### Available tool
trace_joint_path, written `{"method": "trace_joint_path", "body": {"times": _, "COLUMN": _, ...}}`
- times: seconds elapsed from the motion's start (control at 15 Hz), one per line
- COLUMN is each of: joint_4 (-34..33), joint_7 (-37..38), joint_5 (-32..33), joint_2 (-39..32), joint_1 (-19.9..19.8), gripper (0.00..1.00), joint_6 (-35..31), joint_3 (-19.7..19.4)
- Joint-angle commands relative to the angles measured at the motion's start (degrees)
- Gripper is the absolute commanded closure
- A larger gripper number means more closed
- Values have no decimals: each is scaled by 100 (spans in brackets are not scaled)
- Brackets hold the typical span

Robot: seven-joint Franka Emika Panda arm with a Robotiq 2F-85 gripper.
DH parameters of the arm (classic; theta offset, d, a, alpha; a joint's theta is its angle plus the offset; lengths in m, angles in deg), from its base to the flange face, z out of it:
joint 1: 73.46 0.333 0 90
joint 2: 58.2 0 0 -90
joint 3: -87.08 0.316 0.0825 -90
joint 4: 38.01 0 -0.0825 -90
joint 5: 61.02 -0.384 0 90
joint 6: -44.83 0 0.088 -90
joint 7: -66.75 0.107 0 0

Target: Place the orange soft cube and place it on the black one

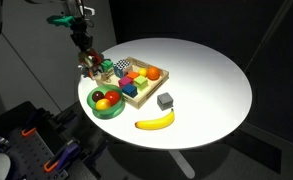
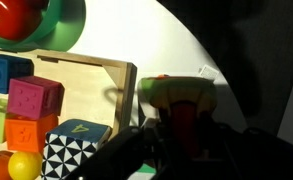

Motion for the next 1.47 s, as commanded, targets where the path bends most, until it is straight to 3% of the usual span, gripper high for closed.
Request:
{"method": "trace_joint_path", "body": {"times": 0.0, "joint_4": -226, "joint_7": 119, "joint_5": 169, "joint_2": -162, "joint_1": 45, "gripper": 90, "joint_6": 66, "joint_3": -20}}
{"method": "trace_joint_path", "body": {"times": 0.27, "joint_4": -268, "joint_7": 95, "joint_5": 164, "joint_2": -242, "joint_1": 46, "gripper": 90, "joint_6": 67, "joint_3": -33}}
{"method": "trace_joint_path", "body": {"times": 0.33, "joint_4": -263, "joint_7": 91, "joint_5": 162, "joint_2": -247, "joint_1": 44, "gripper": 79, "joint_6": 69, "joint_3": -36}}
{"method": "trace_joint_path", "body": {"times": 0.4, "joint_4": -256, "joint_7": 93, "joint_5": 166, "joint_2": -250, "joint_1": 45, "gripper": 44, "joint_6": 66, "joint_3": -42}}
{"method": "trace_joint_path", "body": {"times": 0.53, "joint_4": -228, "joint_7": 81, "joint_5": 162, "joint_2": -238, "joint_1": 39, "gripper": 36, "joint_6": 81, "joint_3": -46}}
{"method": "trace_joint_path", "body": {"times": 0.8, "joint_4": -191, "joint_7": 60, "joint_5": 117, "joint_2": -185, "joint_1": 9, "gripper": 3, "joint_6": 117, "joint_3": -49}}
{"method": "trace_joint_path", "body": {"times": 1.4, "joint_4": -88, "joint_7": -194, "joint_5": -151, "joint_2": 26, "joint_1": -172, "gripper": 0, "joint_6": 211, "joint_3": 33}}
